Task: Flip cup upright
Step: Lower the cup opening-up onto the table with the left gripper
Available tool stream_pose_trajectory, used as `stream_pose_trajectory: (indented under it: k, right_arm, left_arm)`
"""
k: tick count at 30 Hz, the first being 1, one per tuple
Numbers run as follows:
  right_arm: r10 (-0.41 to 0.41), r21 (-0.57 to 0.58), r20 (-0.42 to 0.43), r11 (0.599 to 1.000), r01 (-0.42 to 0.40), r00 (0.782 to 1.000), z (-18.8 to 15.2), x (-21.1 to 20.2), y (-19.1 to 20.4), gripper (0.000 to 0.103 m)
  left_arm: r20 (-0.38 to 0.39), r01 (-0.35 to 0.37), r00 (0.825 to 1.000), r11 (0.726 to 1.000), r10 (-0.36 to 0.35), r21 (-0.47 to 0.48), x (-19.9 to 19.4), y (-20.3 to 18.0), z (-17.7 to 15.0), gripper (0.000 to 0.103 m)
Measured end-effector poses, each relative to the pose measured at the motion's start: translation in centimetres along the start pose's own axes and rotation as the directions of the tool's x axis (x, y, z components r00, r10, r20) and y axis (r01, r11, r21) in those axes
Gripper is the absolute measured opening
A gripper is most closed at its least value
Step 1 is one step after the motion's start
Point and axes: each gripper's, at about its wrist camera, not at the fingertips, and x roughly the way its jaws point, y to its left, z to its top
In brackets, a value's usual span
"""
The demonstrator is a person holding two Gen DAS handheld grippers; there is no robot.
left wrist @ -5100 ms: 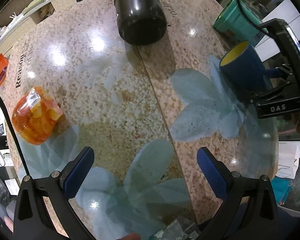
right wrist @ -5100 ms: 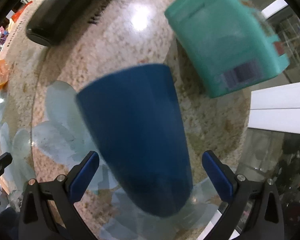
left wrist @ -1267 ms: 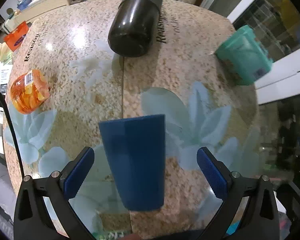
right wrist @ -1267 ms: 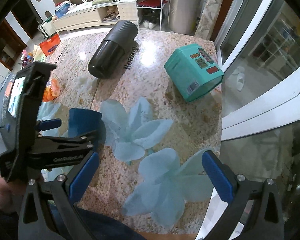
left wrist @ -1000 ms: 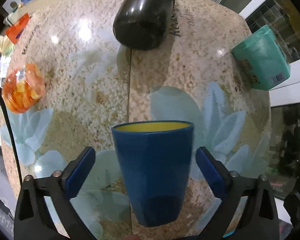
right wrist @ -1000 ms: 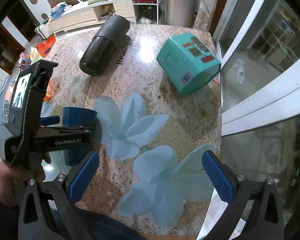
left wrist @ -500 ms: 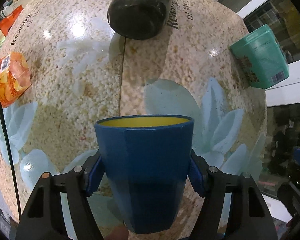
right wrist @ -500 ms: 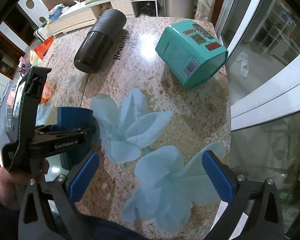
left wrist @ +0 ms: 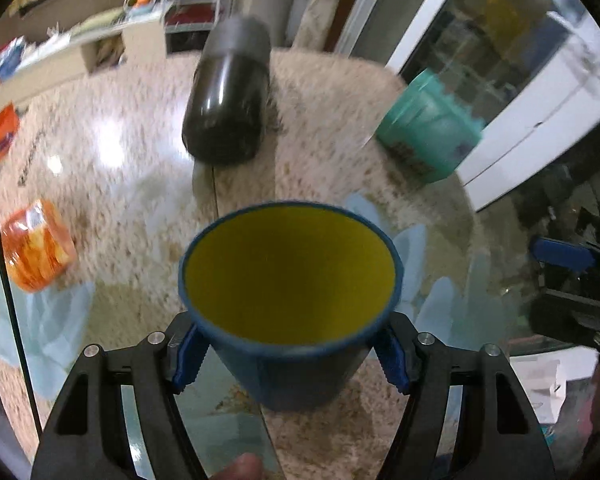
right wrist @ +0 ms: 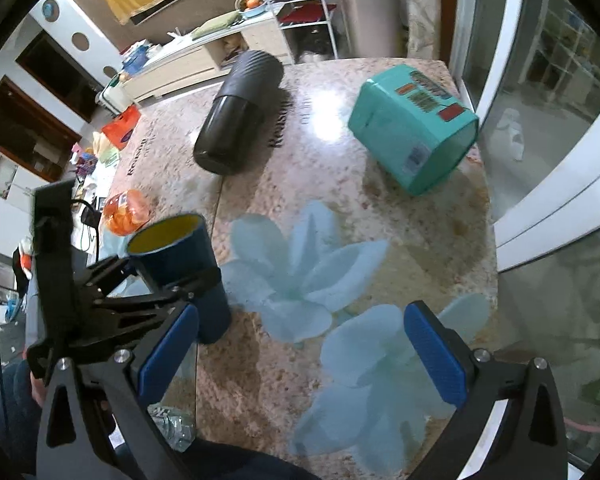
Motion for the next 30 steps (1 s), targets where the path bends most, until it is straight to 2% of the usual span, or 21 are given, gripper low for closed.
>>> stream_pose_trajectory:
  k: [5,9,14,24,27,29,30]
  right_arm:
    - [0.079,0.017,0.023,0.997,-0.08,0.997,-0.2,0.5,0.3,0.103]
    - [0.102,-0.011,0.048,0.995,-0.101,0.994,-0.1,1.0,1.2,0.103]
    - [0.135,-0.04,0.029,0.99,-0.134,0.99,0.0,2.1,2.4,0.103]
    - [0.113,-0.061,-0.007,0.992,-0.113,0.994,-0.4,3.3,2.7,0.103]
    - [0.101,-0.056,-0.014,0.993,-0.101,0.995,-0.6,3.4,2.5,0.103]
    - [0.102,-0.05,-0.016,0.993,-0.102,0.995,-0.8,3.4,2.5,0.103]
    - [0.102,-0.05,-0.016,0.993,-0.103,0.995,-0.9,3.4,2.5,0.103]
  left_arm:
    - [0.143,0.044,0.988,0.995,-0.057,0.092,-2.4,-0.3,-0.6,0.075]
    - [0.199,0.033,0.978,0.984,-0.068,0.176,-2.6,-1.0,-1.4,0.075]
    - [0.213,-0.015,0.976,0.964,-0.043,0.266,-0.5,-1.8,-2.5,0.075]
    - [0.258,-0.076,0.966,0.944,-0.01,0.321,0.2,-2.6,-3.9,0.075]
    - [0.238,-0.086,0.971,0.944,0.008,0.319,0.5,-2.8,-4.2,0.081]
    - [0.219,-0.062,0.976,0.949,-0.008,0.31,0.5,-2.7,-4.3,0.089]
    - [0.21,-0.048,0.978,0.951,-0.018,0.306,0.5,-2.6,-4.3,0.098]
